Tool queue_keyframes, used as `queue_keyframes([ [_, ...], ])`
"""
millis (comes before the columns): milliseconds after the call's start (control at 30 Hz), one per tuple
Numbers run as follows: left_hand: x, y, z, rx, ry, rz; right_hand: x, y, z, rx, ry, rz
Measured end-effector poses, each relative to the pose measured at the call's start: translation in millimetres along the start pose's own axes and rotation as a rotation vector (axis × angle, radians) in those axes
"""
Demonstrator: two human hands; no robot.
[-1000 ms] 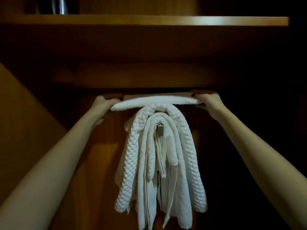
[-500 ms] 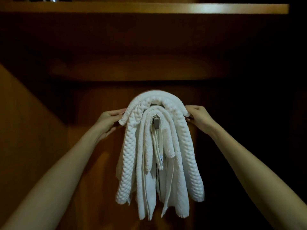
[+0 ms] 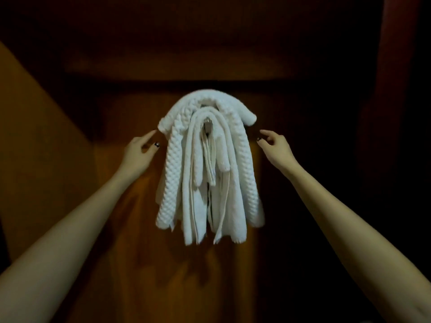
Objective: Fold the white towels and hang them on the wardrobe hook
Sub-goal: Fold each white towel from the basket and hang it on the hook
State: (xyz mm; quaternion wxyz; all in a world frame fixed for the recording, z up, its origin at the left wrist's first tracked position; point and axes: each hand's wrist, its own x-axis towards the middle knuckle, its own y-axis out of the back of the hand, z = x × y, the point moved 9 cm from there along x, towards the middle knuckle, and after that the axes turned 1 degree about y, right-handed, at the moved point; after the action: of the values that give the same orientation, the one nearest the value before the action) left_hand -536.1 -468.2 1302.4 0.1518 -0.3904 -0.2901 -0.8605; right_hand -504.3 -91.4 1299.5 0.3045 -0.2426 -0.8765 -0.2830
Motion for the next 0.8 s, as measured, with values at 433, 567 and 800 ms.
queue_keyframes([
  [433,-295.1,-43.1,-36.5,0.526,0.002,-0.480,-290.0,-58.0,66.3,-0.280,-0.246,-0.340],
  [567,-391.8,-43.5,-61.0,0.546,0.034,-0.663,-388.4,-118.2,68.2,-0.351,-0.280,-0.553],
  [800,-525.8,4.0,-144.5,0.590,0.192,-0.833,-533.4,-236.1,33.3,-0.395,-0.238,-0.892],
])
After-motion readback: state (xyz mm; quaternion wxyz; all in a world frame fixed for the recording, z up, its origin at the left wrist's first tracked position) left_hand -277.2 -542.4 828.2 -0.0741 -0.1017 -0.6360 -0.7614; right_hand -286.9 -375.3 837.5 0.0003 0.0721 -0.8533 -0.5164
